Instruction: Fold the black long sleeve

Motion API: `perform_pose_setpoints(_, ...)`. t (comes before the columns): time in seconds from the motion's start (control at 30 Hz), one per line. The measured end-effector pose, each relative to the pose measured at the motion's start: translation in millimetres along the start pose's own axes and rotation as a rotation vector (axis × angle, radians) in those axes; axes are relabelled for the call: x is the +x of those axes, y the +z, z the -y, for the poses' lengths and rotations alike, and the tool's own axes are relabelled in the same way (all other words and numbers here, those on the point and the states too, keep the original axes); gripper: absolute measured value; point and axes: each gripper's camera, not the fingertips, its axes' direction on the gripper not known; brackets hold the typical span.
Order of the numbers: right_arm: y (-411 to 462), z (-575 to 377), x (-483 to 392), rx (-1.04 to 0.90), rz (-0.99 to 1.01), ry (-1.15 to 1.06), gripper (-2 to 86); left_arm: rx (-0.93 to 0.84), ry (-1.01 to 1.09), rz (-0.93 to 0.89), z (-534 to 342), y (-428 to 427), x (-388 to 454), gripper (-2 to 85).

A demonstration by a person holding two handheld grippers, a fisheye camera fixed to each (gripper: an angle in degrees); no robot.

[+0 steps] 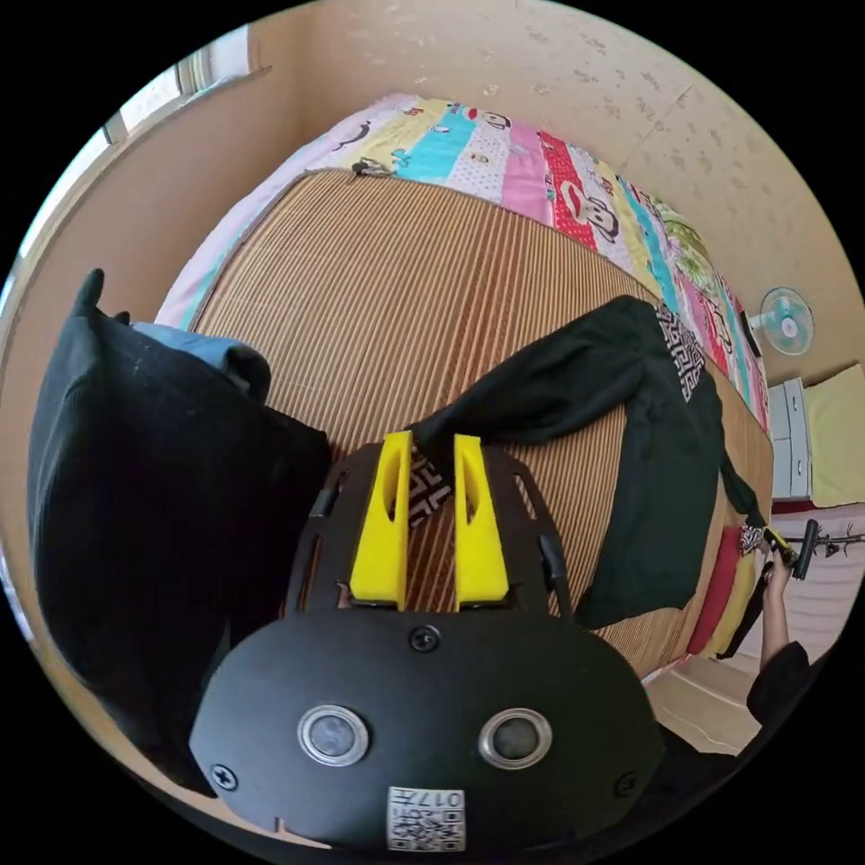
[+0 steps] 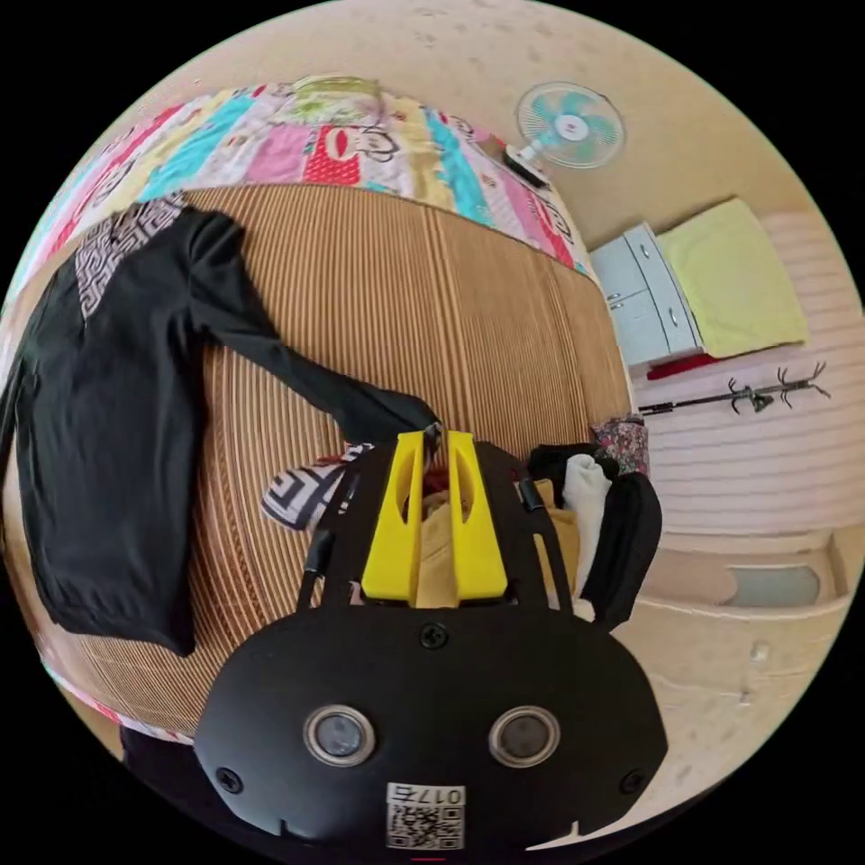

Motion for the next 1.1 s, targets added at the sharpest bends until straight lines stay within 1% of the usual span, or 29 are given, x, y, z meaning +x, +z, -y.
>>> perform_pose_setpoints(0.03,-2.8,-3.8,10.1,0.015,0.017,0.028,7.5,0.056,-0.014,-0.039,-7.3,-16.8,-1.7,12.3)
perform_pose_setpoints(0.07,-5.9,-17.0,22.7,0.039,0.085,0.051,7.9,0.076,-0.014,-0.063,-12.9,-22.6,-0.5,12.3)
perform_pose_setpoints(0.1,-3.2,-33.8,25.5,0.035,0.204,0.022,8.0,0.085,-0.005,-0.119,-26.1,-26.0,5.1,12.4)
perform_pose_setpoints(0.13,0.4,-43.0,24.2,0.022,0.273,-0.003,8.1,0.041,0.012,-0.198,-40.3,-18.1,14.4,12.4)
perform_pose_setpoints(0.17,11.5,-63.0,18.3,-0.022,0.388,-0.045,8.3,0.010,0.025,-0.241,-47.8,-11.2,20.1,12.4)
perform_pose_setpoints(0.2,26.4,-85.0,9.5,-0.081,0.464,-0.076,8.3,-0.067,0.061,-0.324,-65.2,7.1,34.6,12.4)
perform_pose_setpoints(0.23,34.1,-96.1,5.3,-0.109,0.488,-0.086,8.3,-0.157,0.086,-0.381,-83.5,27.0,49.8,12.3)
perform_pose_setpoints(0.3,61.0,-136.7,-4.7,-0.203,0.555,-0.087,8.0,-0.261,0.130,-0.440,-109.0,48.8,71.0,11.9)
perform_pose_setpoints(0.37,74.0,-161.5,-1.9,-0.247,0.610,-0.056,7.7,-0.343,0.184,-0.393,-127.9,61.8,86.1,10.7)
perform_pose_setpoints(0.43,83.3,-181.4,6.5,-0.276,0.660,-0.031,7.4,-0.282,0.251,-0.299,-138.8,47.1,83.3,6.8)
perform_pose_setpoints(0.47,88.7,-192.4,14.2,-0.291,0.692,-0.017,7.3,-0.297,0.263,-0.296,-137.4,44.4,80.4,5.5)
perform_pose_setpoints(0.5,93.2,-201.8,23.4,-0.298,0.722,-0.006,7.3,-0.352,0.262,-0.332,-131.6,40.5,71.4,5.0)
perform_pose_setpoints(0.53,95.4,-206.1,28.9,-0.300,0.735,0.001,7.3,-0.373,0.231,-0.420,-125.2,31.8,56.6,4.6)
perform_pose_setpoints(0.57,99.5,-213.6,40.4,-0.299,0.762,0.018,7.4,-0.357,0.211,-0.503,-121.8,24.6,47.0,4.4)
perform_pose_setpoints(0.6,103.7,-220.5,52.5,-0.292,0.804,0.039,7.4,-0.295,0.162,-0.725,-114.7,9.4,23.1,4.3)
perform_pose_setpoints(0.63,105.9,-223.9,58.5,-0.287,0.831,0.051,7.4,-0.245,0.079,-0.886,-108.0,-0.1,-5.2,4.3)
perform_pose_setpoints(0.67,111.0,-230.9,69.7,-0.279,0.887,0.080,7.4,-0.228,0.032,-0.929,-104.7,-3.2,-20.5,4.4)
perform_pose_setpoints(0.7,116.5,-238.3,79.4,-0.274,0.928,0.113,7.5,-0.198,-0.031,-0.933,-99.2,-9.1,-49.4,4.4)
perform_pose_setpoints(0.73,119.1,-241.9,83.2,-0.273,0.941,0.130,7.5,-0.192,-0.053,-0.825,-94.7,-14.9,-72.7,4.5)
perform_pose_setpoints(0.77,123.8,-249.4,88.8,-0.274,0.959,0.161,7.6,-0.203,-0.053,-0.759,-92.7,-16.7,-81.0,4.5)
perform_pose_setpoints(0.8,127.4,-256.5,91.5,-0.275,0.978,0.179,7.6,-0.241,-0.047,-0.660,-88.3,-17.9,-93.7,4.5)
perform_pose_setpoints(0.83,128.7,-259.7,91.9,-0.274,0.987,0.183,7.7,-0.272,-0.048,-0.640,-84.2,-18.8,-102.2,4.6)
perform_pose_setpoints(0.93,131.3,-271.4,87.7,-0.263,1.030,0.163,8.1,-0.281,-0.034,-0.649,-76.6,-30.3,-112.1,4.8)
perform_pose_setpoints(1.0,131.2,-277.4,78.2,-0.242,1.096,0.108,8.2,-0.293,-0.020,-0.607,-72.6,-37.4,-116.9,4.8)
perform_pose_setpoints(1.07,130.4,-282.0,70.5,-0.214,1.108,0.083,7.3,-0.310,-0.024,-0.610,-69.2,-41.4,-123.8,4.8)
perform_pose_setpoints(1.1,129.7,-283.1,68.1,-0.199,1.111,0.075,5.3,-0.324,-0.039,-0.623,-67.5,-43.3,-130.0,4.8)
